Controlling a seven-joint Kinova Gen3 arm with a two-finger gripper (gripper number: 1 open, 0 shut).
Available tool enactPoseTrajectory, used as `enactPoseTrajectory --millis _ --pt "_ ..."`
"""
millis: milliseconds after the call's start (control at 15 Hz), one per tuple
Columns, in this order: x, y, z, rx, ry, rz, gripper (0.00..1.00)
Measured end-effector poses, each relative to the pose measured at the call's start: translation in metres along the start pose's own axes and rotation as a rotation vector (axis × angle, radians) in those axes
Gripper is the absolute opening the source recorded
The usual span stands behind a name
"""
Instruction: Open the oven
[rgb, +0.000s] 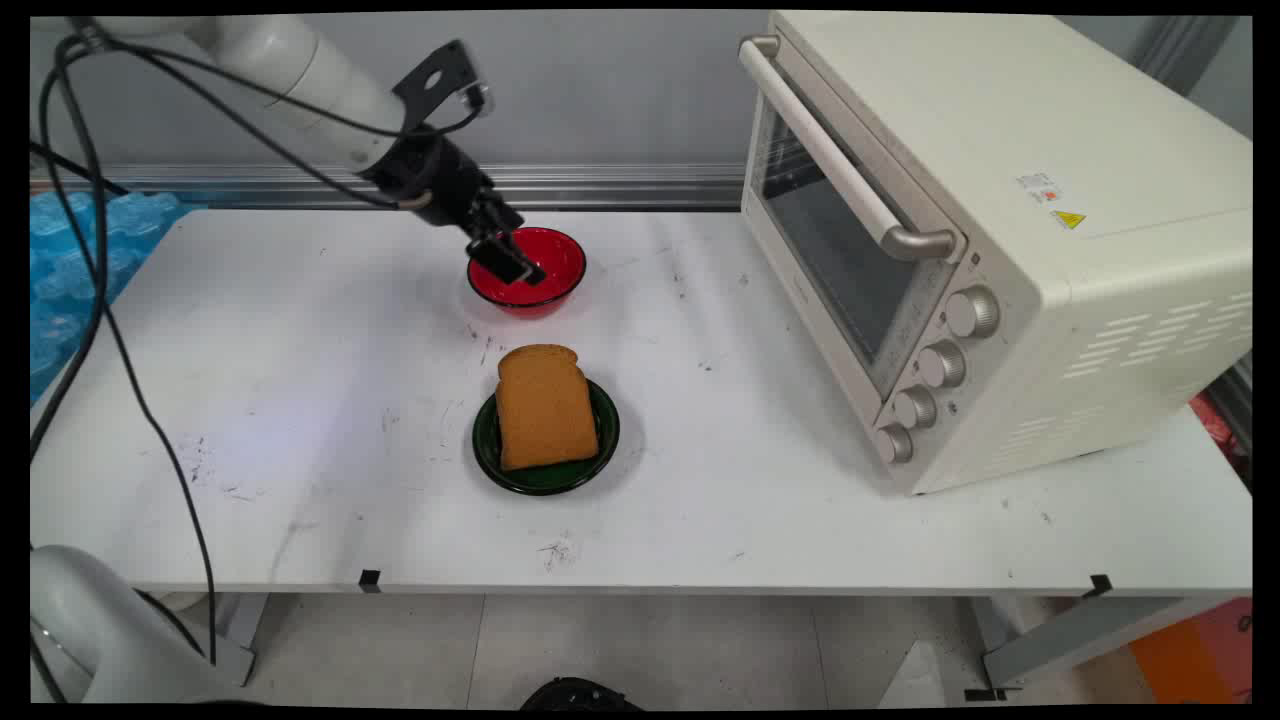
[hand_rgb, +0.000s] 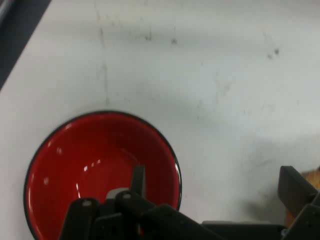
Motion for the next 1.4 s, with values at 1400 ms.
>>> enactPoseTrajectory --millis 1400 --pt "0.137 0.021 -0.012 0.012 0.133 -0.013 1.0"
